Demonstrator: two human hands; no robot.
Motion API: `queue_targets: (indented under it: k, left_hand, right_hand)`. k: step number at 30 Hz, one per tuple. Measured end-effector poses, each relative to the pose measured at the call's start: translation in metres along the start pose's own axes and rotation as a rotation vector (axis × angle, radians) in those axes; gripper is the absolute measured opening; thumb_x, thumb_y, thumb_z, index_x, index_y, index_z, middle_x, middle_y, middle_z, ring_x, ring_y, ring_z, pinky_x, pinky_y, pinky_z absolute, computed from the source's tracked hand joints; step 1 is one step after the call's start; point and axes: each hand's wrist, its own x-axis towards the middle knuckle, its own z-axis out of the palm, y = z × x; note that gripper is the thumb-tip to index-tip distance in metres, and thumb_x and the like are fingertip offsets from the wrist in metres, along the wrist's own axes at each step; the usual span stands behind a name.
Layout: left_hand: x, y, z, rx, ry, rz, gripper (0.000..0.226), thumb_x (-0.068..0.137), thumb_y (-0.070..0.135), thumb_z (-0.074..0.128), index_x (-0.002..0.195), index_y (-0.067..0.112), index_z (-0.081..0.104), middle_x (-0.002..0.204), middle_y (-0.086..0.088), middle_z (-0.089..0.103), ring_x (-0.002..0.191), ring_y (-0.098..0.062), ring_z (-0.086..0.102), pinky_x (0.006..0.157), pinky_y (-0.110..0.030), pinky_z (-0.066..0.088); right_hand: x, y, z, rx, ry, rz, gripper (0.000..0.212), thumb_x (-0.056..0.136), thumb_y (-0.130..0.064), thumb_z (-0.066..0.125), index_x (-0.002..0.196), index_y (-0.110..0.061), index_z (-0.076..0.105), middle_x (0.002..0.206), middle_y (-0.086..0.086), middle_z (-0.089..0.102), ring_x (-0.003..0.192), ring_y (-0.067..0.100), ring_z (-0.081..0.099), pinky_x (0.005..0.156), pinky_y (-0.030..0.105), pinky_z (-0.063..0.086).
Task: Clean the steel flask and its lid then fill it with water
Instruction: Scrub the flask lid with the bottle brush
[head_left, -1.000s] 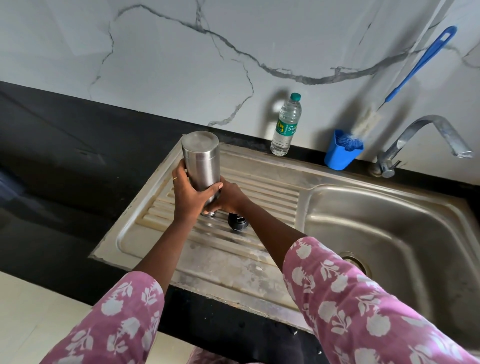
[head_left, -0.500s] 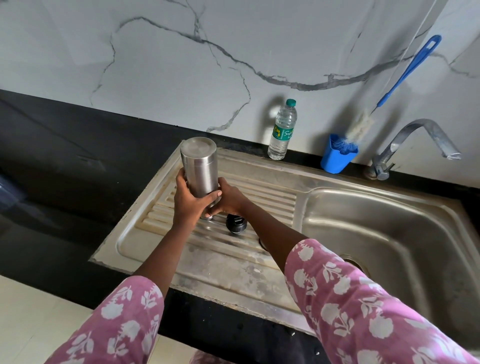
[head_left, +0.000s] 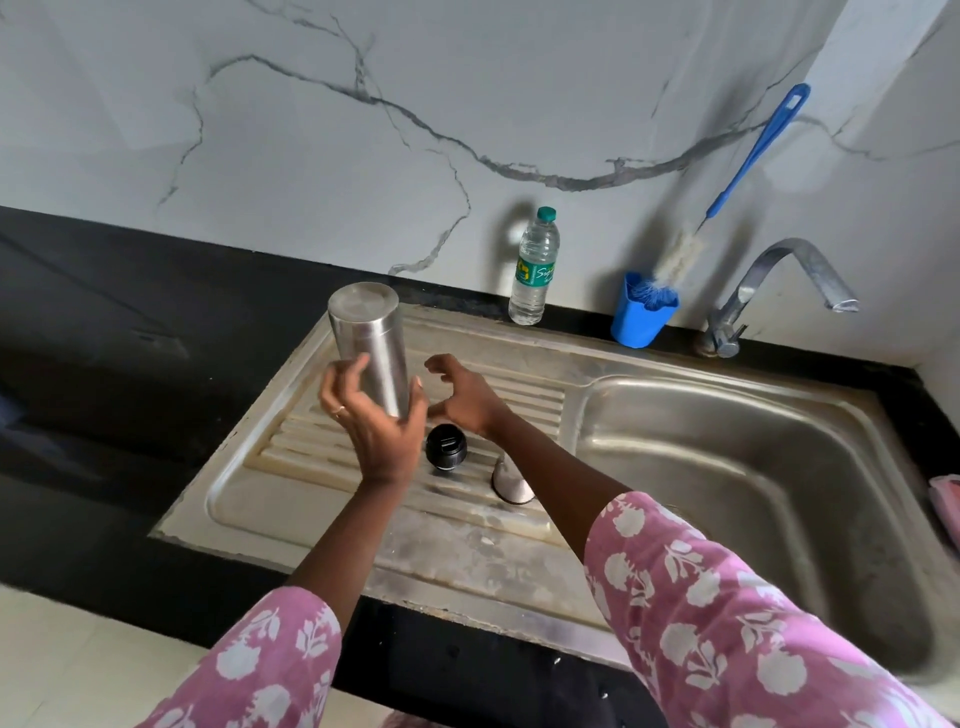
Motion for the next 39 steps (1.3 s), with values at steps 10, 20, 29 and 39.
queue_targets:
  k: [10,20,29,39]
  left_hand:
    - [-0.007,0.086,0.131,-0.178,-0.420,0.017,0.058,0.072,0.015,0.051,0.126,-0.008,0.048,0.126,-0.029,0.047,0.118,-0.030,0.037,0.104,-0.034,0.029]
    - [-0.002,0.113,0.270,0.411,-1.081,-0.081,0.080,0.071,0.043,0.073,0.137,0.012,0.038,0.134,-0.009,0.050,0.131,-0.029,0.037,0.114,-0.051,0.010]
    - [-0.013,0.095,0.348,0.407,-1.284,-0.432,0.098,0.052,0.057,0.077,0.132,0.018,0.035,0.125,-0.006,0.057,0.131,-0.035,0.028,0.110,-0.057,0.014]
    - [-0.026,0.092,0.362,0.361,-1.098,-0.445,0.080,0.061,0.054,0.077,0.130,0.030,0.043,0.118,-0.005,0.060,0.132,-0.031,0.027,0.105,-0.071,-0.003]
  right_hand:
    - [-0.026,0.041,-0.153,-0.418,0.567,0.011,0.026,0.081,-0.012,0.063,0.104,-0.001,0.065,0.109,0.019,0.062,0.104,0.037,0.055,0.088,0.039,0.044]
    - [-0.014,0.054,-0.321,-1.583,0.523,-0.089,0.027,0.076,0.001,0.045,0.079,-0.006,0.071,0.096,0.015,0.070,0.100,0.032,0.066,0.092,0.044,0.049]
    - [-0.006,0.064,-0.371,-1.898,0.269,-0.005,0.059,0.091,0.003,0.020,0.078,-0.020,0.073,0.087,-0.001,0.071,0.110,0.018,0.063,0.108,0.046,0.032]
    - [0.008,0.034,-0.388,-2.109,0.312,-0.060,0.025,0.049,-0.015,0.078,0.041,-0.027,0.058,0.044,-0.012,0.050,0.052,0.009,0.056,0.094,0.031,0.047]
